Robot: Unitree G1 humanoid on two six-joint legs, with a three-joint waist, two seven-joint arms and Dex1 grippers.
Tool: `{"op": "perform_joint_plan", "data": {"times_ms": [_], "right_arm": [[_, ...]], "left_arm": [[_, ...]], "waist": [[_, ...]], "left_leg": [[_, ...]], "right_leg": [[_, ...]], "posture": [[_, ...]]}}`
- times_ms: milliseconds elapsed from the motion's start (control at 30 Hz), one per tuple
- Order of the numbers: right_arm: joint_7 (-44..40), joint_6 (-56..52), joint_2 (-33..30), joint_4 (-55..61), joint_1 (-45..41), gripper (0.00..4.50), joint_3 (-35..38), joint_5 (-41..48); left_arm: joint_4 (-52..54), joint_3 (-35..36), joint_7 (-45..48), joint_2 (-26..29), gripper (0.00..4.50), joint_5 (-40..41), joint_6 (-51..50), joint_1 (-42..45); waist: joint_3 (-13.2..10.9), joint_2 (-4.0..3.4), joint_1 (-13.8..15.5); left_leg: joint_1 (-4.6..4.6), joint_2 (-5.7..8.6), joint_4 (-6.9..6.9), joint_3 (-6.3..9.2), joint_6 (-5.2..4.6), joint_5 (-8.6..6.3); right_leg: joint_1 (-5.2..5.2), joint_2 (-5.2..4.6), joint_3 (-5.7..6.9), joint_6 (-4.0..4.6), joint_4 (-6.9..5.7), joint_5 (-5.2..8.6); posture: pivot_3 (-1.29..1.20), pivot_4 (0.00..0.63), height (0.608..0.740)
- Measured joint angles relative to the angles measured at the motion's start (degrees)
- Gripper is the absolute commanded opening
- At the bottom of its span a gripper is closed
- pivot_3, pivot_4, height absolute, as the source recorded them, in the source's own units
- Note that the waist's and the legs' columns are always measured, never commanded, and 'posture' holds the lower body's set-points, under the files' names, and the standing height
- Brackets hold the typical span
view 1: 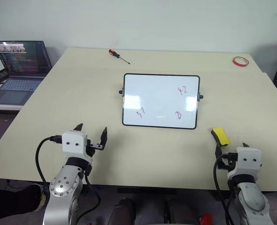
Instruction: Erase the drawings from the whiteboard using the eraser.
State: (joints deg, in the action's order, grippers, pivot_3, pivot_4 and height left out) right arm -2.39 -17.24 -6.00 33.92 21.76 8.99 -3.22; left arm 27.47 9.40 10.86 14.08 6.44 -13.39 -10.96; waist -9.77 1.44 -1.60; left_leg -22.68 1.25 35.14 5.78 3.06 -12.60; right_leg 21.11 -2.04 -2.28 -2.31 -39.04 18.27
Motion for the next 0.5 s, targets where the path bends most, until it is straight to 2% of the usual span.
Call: {"op": "perform_joint_plan", "data": {"times_ms": [500], "right_arm": [[-1.6, -2.3, -1.4, 0.7, -0.5, 4.46, 0.9, 0.3]], "left_arm": [[1.9, 0.6, 0.9, -0.2, 4.5, 0.2, 0.2, -2.5]], "waist": [[0.0, 0.0, 0.0]], "left_leg": [[0.0, 0.0, 0.0, -0.01, 0.0, 0.0]], "right_leg": [[0.0, 0.0, -0.01, 0.0, 0.01, 0.0]], "posture": [[0.0, 0.15, 0.74]]}}
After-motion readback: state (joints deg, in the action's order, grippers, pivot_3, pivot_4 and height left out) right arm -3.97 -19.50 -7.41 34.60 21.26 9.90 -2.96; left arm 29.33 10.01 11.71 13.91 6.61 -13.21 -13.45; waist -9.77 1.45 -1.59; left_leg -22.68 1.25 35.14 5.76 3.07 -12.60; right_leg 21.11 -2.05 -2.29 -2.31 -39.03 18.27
